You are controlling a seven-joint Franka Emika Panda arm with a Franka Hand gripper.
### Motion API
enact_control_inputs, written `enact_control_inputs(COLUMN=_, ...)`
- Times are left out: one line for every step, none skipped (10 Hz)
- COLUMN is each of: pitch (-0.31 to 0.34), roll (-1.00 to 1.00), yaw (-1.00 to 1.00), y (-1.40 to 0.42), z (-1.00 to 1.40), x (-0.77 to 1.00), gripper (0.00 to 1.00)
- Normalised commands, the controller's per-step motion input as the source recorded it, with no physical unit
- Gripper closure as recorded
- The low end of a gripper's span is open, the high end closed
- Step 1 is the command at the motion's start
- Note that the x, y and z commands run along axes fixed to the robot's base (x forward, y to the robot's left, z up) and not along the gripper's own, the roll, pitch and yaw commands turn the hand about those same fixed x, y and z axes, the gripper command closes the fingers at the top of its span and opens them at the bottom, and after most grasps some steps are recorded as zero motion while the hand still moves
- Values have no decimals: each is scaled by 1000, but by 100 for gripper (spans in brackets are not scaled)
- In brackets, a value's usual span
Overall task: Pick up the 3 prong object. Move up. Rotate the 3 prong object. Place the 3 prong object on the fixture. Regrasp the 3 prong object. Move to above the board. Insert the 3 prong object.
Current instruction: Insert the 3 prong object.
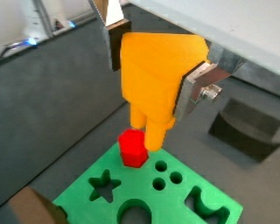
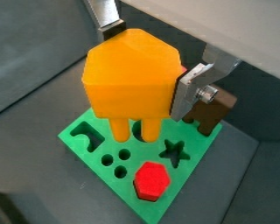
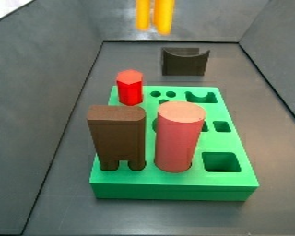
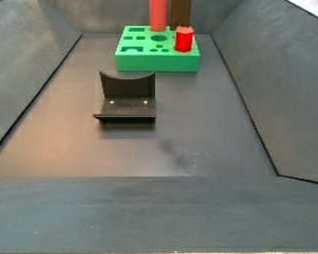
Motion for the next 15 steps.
enact_control_inputs(pitch=39, roll=0, yaw=-969, y=0, z=-417, x=0, gripper=100)
enact_control_inputs(pitch=80, roll=0, yaw=-923, y=0, z=-226, x=0, gripper=100)
enact_control_inputs(pitch=91, roll=0, yaw=-923, y=14, z=-240, x=0, gripper=100)
enact_control_inputs(pitch=70, roll=0, yaw=-880, y=0, z=-160, x=54, gripper=100)
enact_control_inputs(pitch=76, roll=0, yaw=-917, y=3, z=-177, x=0, gripper=100)
enact_control_inputs(pitch=83, roll=-6, yaw=-940, y=0, z=-146, x=0, gripper=100)
enact_control_inputs(pitch=57, roll=-30, yaw=-943, y=0, z=-89, x=14, gripper=100)
enact_control_inputs(pitch=40, roll=-4, yaw=-891, y=51, z=-189, x=91, gripper=100)
enact_control_inputs(pitch=59, roll=0, yaw=-860, y=74, z=-240, x=103, gripper=100)
enact_control_inputs(pitch=50, roll=0, yaw=-677, y=40, z=-200, x=366, gripper=100)
enact_control_inputs(pitch=36, roll=0, yaw=-474, y=11, z=-226, x=626, gripper=100)
enact_control_inputs(pitch=50, roll=0, yaw=-414, y=11, z=-269, x=677, gripper=100)
enact_control_inputs(pitch=71, roll=0, yaw=-194, y=63, z=-326, x=626, gripper=100)
enact_control_inputs(pitch=11, roll=0, yaw=-83, y=100, z=-454, x=517, gripper=100)
enact_control_inputs(pitch=-39, roll=-40, yaw=-31, y=183, z=-646, x=260, gripper=100)
